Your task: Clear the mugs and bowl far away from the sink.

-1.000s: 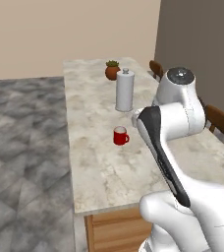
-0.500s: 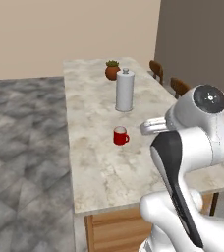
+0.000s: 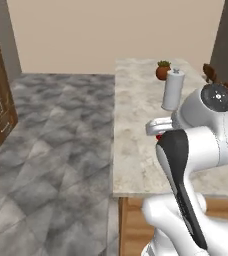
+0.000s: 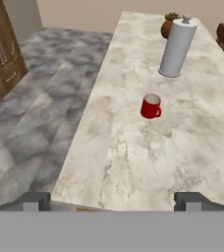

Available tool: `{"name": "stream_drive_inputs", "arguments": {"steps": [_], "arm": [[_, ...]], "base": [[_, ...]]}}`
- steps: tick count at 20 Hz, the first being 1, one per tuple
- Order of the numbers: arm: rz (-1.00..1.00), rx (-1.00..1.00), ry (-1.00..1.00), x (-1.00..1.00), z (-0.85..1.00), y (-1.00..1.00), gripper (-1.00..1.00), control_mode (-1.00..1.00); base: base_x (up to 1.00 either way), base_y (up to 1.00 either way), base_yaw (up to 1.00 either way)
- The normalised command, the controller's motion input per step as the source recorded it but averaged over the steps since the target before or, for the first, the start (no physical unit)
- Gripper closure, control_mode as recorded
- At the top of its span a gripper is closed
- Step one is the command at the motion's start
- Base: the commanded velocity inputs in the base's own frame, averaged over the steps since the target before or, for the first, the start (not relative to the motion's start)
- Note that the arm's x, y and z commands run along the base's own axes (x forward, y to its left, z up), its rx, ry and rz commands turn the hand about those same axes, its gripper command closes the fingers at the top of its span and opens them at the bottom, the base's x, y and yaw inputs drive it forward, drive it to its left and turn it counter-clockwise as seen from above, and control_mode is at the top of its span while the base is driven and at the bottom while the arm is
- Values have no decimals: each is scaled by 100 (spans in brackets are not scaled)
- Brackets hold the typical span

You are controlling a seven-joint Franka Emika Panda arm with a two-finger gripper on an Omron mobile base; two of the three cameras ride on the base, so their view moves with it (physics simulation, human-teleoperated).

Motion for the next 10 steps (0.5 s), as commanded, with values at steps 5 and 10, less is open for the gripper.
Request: {"name": "stream_drive_inputs", "arguments": {"steps": [5,10], "arm": [[0,0,0,0,0,0,-100,100],[0,0,0,0,0,0,-100,100]], "base": [[-4,57,90],[0,9,100]]}}
